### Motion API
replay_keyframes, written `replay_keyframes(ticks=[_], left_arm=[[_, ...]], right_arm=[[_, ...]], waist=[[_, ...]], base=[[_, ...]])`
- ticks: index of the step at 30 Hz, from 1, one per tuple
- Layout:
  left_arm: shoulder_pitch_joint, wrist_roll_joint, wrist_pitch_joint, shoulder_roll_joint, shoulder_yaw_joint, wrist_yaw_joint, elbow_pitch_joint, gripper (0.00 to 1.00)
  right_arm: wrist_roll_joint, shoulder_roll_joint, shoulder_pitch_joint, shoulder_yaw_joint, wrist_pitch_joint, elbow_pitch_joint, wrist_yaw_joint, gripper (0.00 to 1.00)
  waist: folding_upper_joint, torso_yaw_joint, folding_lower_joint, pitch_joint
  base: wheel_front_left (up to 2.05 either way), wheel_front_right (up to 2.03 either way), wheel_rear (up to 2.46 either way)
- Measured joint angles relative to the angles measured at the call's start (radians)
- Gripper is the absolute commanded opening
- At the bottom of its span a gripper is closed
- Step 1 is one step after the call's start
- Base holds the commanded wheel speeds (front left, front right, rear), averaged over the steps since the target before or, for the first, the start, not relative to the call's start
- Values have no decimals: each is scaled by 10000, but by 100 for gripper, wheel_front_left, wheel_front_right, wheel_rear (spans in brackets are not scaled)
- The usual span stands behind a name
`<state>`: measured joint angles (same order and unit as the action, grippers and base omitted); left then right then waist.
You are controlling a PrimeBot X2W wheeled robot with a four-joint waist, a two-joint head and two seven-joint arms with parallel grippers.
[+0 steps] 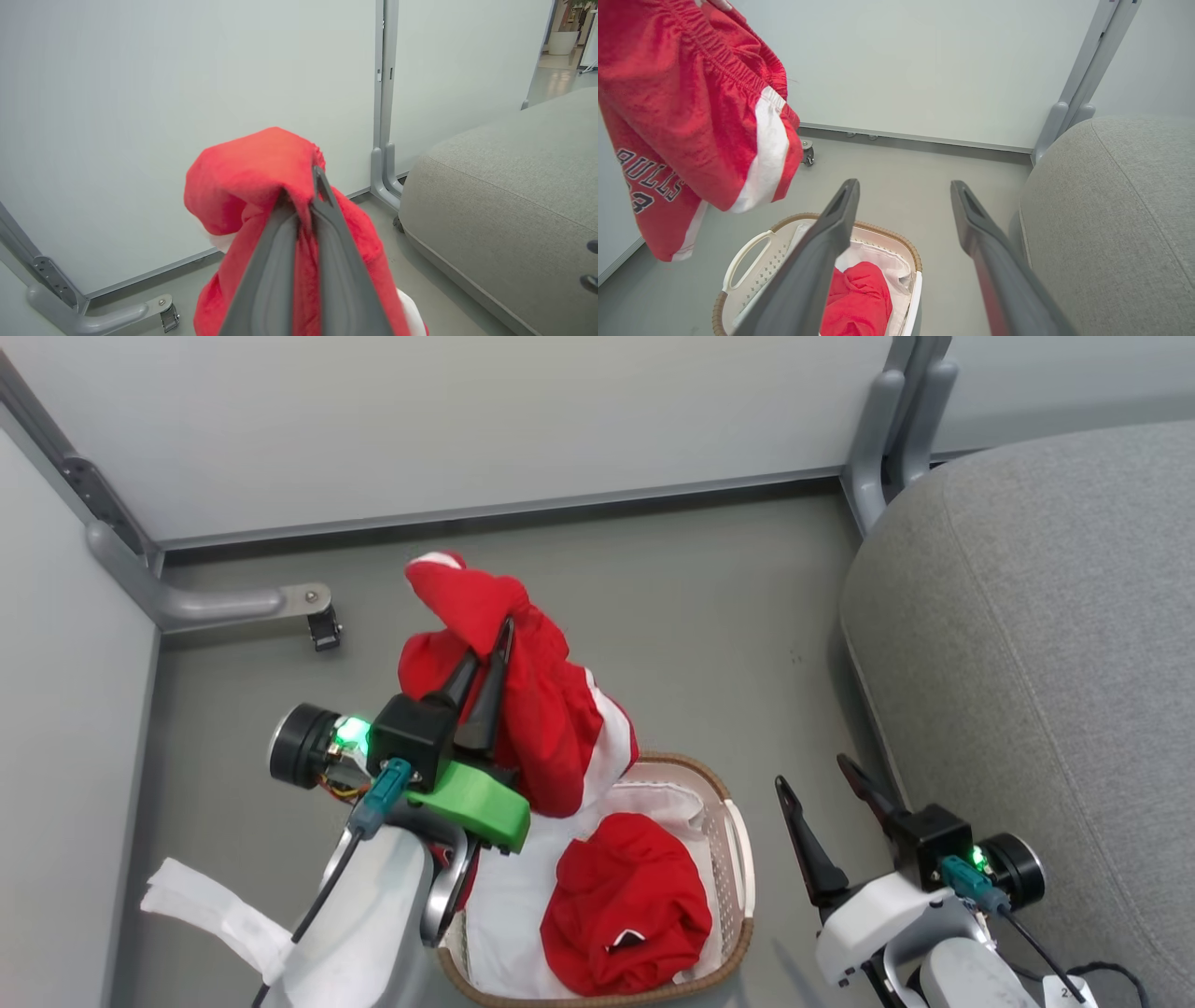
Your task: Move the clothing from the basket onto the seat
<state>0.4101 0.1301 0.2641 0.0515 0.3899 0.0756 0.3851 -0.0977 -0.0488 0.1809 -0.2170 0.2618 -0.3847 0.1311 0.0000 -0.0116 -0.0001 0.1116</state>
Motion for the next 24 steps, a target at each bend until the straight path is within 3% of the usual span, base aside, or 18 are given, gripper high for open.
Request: replay_keyframes(ticks=[13,24], left_arm=[[355,961,2,-13,594,-153,-673,0],[397,1615,2,-17,1116,-426,-660,0]], right_arm=[[-88,-2,-321,-368,0,-35,0,100],[-403,0,743,-2805,-2,1039,0,100]], waist=[[0,-25,0,-474],[0,32,0,-283]], base=[[0,0,0],[0,0,0]])
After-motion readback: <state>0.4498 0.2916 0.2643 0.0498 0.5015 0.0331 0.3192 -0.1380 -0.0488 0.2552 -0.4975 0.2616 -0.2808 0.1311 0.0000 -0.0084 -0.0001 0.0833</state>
